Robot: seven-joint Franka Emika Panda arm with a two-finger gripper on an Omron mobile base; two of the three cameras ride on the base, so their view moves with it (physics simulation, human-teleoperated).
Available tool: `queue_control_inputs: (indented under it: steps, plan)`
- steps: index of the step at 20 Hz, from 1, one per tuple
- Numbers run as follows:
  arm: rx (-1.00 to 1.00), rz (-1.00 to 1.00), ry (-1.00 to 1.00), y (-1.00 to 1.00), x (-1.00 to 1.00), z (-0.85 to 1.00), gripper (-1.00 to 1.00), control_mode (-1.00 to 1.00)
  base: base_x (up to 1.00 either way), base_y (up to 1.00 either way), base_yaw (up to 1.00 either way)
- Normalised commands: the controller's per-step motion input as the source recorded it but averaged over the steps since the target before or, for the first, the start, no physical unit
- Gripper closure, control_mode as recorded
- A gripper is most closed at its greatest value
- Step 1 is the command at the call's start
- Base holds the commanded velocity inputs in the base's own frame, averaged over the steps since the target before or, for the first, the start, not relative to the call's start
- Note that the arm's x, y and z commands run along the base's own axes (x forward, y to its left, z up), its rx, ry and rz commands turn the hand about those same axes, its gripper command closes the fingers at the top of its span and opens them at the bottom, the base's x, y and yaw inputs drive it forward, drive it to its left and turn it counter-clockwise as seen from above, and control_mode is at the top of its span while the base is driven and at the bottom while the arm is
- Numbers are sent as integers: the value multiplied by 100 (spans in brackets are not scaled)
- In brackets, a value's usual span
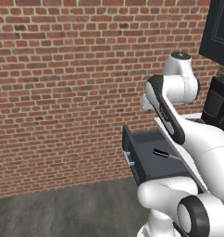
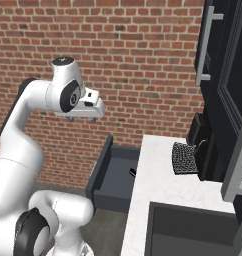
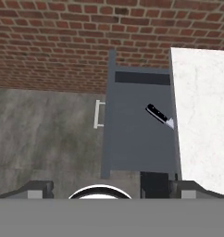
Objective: Pick up the knife from the drawer and place it on the cutting board. Then place the meat from the plate to the cutting board.
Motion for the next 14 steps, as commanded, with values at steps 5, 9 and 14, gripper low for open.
queue_control_inputs:
  steps: [5,9,14]
  plan:
    - [0,0,0,0,0,0,-100,100,0,0,0]
    - [0,0,3,0,8,-57,-100,-100,0,0,0]
    - [-2,0,20,5,46,-100,-100,-100,0,0,0]
